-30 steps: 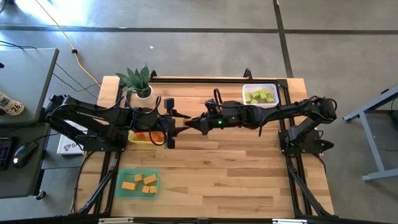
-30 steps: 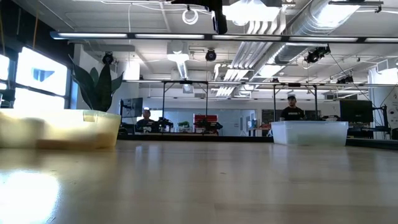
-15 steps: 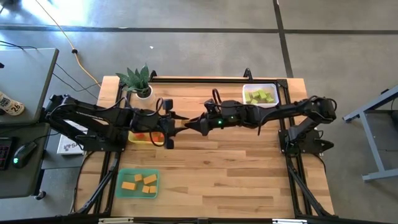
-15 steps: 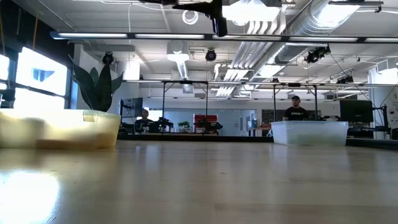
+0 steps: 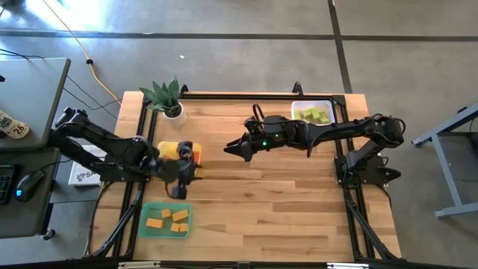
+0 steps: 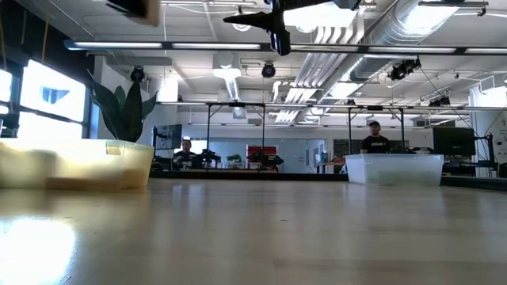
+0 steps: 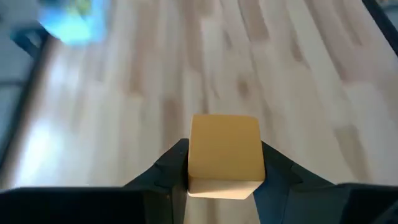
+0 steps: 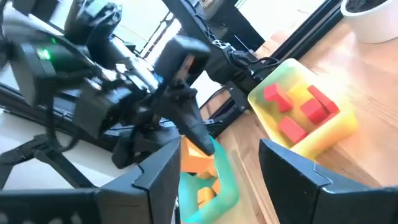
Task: Sort & place blocks by color
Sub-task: Put the yellow block into the green bin, then return to Home Position
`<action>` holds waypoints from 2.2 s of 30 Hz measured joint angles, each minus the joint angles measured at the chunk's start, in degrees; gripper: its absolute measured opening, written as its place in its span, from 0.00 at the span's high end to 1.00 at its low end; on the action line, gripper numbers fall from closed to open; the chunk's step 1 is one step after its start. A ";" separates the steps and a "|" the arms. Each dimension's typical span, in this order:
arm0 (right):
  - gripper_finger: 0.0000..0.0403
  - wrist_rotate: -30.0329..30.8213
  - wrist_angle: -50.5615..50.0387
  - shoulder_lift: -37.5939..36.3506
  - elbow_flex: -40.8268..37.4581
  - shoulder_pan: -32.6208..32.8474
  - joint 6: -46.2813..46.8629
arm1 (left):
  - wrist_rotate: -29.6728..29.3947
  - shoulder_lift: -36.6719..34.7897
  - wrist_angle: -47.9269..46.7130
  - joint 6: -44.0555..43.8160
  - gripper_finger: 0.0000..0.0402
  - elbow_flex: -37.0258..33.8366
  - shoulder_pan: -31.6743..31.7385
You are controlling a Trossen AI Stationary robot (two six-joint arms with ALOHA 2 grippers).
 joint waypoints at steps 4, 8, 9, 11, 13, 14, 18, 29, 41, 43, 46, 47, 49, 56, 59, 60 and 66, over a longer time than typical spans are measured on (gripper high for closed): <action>0.50 -0.01 -0.96 0.00 0.00 -0.63 -0.36 | 1.60 -0.24 -7.97 -10.25 0.72 0.00 -6.64; 0.50 0.04 -1.14 0.00 0.00 -1.53 -0.32 | 5.78 0.05 -13.81 -20.85 0.72 0.00 -13.20; 0.50 0.04 -1.25 0.00 0.00 -1.71 -0.32 | 6.89 0.20 -14.82 -22.98 0.72 0.00 -14.80; 0.50 0.05 -1.25 0.00 0.00 -2.20 -0.36 | 8.10 0.20 -16.38 -26.64 0.72 0.00 -18.17; 0.50 0.06 -1.30 0.00 0.00 -2.70 -0.60 | 8.39 0.17 -16.84 -30.24 0.72 0.00 -21.44; 0.50 0.06 -1.35 0.00 0.00 -2.97 -0.66 | 8.40 0.17 -16.94 -31.77 0.72 0.00 -22.84; 0.50 0.06 -1.62 0.00 0.00 -3.85 -0.74 | 8.41 0.17 -16.86 -37.67 0.72 0.00 -27.78; 0.50 0.28 -1.64 0.00 0.00 -4.52 -0.87 | 8.14 5.68 -16.04 -42.32 0.65 0.00 -33.41; 0.50 0.21 -2.15 0.02 0.00 -3.85 -1.63 | 13.96 14.38 -15.55 -40.38 0.62 0.00 -33.40; 0.50 0.16 -2.13 0.02 0.00 -3.70 -1.63 | 14.94 14.92 -15.51 -40.83 0.62 0.00 -33.40; 0.50 -0.14 -2.35 0.02 0.00 -3.69 -1.63 | 15.40 15.19 -15.20 -42.02 0.62 0.00 -33.40; 0.50 -0.14 -2.55 0.02 0.00 -3.69 -1.63 | 15.04 15.18 -15.23 -43.12 0.62 0.00 -33.40; 0.50 -0.14 -2.60 0.04 0.00 -3.69 -1.63 | 13.47 14.44 -15.21 -45.08 0.62 0.00 -33.40; 0.50 -0.60 -2.56 0.04 0.00 -3.69 -1.63 | 3.92 5.40 -15.19 -45.59 0.62 0.00 -33.07; 0.50 -0.57 -2.54 0.04 0.00 -3.55 -1.41 | -3.44 0.53 -15.14 -43.53 0.62 0.00 -31.65; 0.50 -0.56 -2.54 0.04 0.00 -3.37 -1.40 | -6.03 -1.14 -15.14 -42.97 0.62 0.00 -30.96; 0.50 1.97 -0.26 0.04 0.00 -0.66 -3.91 | -14.80 -9.89 -10.31 -33.59 0.62 0.02 -25.21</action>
